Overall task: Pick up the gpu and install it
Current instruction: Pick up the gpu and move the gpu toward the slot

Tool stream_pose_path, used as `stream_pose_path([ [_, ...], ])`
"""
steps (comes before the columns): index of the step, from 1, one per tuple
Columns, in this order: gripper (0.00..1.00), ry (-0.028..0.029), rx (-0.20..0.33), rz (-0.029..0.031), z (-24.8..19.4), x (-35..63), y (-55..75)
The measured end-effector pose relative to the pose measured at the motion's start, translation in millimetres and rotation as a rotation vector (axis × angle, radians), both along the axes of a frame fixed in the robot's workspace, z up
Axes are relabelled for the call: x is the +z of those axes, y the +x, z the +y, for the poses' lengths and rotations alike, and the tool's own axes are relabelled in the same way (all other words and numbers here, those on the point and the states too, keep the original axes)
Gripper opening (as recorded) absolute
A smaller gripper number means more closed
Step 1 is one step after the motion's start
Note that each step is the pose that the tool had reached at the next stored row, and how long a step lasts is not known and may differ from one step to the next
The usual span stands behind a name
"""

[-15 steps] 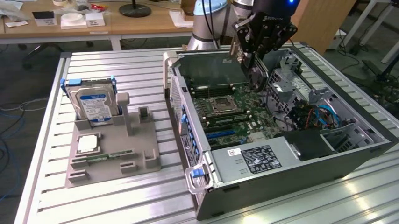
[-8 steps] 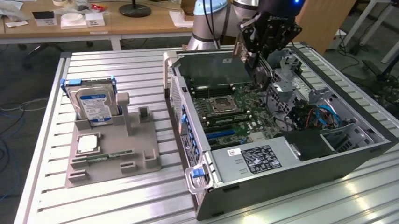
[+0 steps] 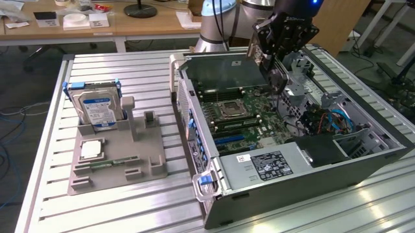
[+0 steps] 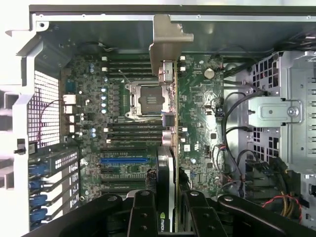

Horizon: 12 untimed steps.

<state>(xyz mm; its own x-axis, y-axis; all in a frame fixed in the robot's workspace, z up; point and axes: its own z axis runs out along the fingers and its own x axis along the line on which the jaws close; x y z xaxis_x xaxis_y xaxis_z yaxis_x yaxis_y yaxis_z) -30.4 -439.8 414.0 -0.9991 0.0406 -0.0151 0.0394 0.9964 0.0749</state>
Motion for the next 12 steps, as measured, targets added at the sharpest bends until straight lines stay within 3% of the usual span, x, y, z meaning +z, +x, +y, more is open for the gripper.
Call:
stream_pose_path([
  [12, 0.27, 0.0, 0.0, 0.0, 0.0, 0.0, 4.9],
])
